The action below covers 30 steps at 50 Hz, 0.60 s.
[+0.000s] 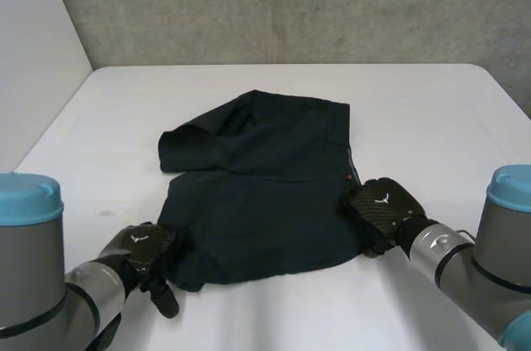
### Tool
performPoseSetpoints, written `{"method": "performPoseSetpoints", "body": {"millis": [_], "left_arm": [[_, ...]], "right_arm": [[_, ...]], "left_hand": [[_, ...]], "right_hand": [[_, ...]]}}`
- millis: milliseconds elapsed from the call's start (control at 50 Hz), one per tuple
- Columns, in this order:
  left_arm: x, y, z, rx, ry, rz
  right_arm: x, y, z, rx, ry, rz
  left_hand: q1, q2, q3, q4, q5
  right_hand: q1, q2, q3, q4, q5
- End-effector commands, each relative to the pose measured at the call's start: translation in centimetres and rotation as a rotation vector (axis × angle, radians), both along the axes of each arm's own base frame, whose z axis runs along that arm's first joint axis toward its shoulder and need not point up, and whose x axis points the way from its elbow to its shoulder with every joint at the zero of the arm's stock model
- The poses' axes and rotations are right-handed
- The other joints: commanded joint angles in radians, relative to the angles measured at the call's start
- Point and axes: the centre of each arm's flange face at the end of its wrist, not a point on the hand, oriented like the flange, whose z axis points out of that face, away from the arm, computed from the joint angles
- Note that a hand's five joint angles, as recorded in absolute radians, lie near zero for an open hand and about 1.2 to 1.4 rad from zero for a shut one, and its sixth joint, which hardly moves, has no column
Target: Fold the shorts.
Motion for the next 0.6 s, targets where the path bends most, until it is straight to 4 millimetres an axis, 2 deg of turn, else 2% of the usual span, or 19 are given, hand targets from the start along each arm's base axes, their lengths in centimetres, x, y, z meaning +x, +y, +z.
{"method": "performPoseSetpoints", "body": {"millis": [20,140,240,400,600], "left_arm": [[-0.6,-1.2,-0.4,-0.019,0.010,0.002],[-1.6,-2.5,-0.4,-0.079,0.037,-0.008],[-2.3,-3.3,-1.2,-0.075,0.021,-0.004],[-3.7,-3.6,-1.7,-0.077,0.023,0.004],[-5.0,-3.4,-1.1,-0.073,0.088,0.009]], "right_arm": [[0.0,-0.7,0.2,-0.017,0.003,-0.003],[-0.2,-0.5,0.6,-0.023,-0.004,-0.012],[-0.5,-0.1,1.1,-0.025,-0.008,-0.039],[-1.0,0.1,1.3,-0.031,0.013,-0.085],[-1.1,0.3,1.2,-0.024,0.020,-0.091]], "left_hand": [[0.001,0.003,0.002,0.013,0.013],[0.018,0.021,0.020,0.030,0.031],[0.024,0.026,0.025,0.036,0.037],[0.039,0.041,0.040,0.051,0.052],[0.036,0.038,0.037,0.048,0.049]], "right_hand": [[0.751,0.651,0.652,0.654,0.684],[0.751,0.651,0.652,0.654,0.684],[0.751,0.651,0.652,0.654,0.684],[0.751,0.651,0.652,0.654,0.684],[0.751,0.651,0.652,0.654,0.684]]}}
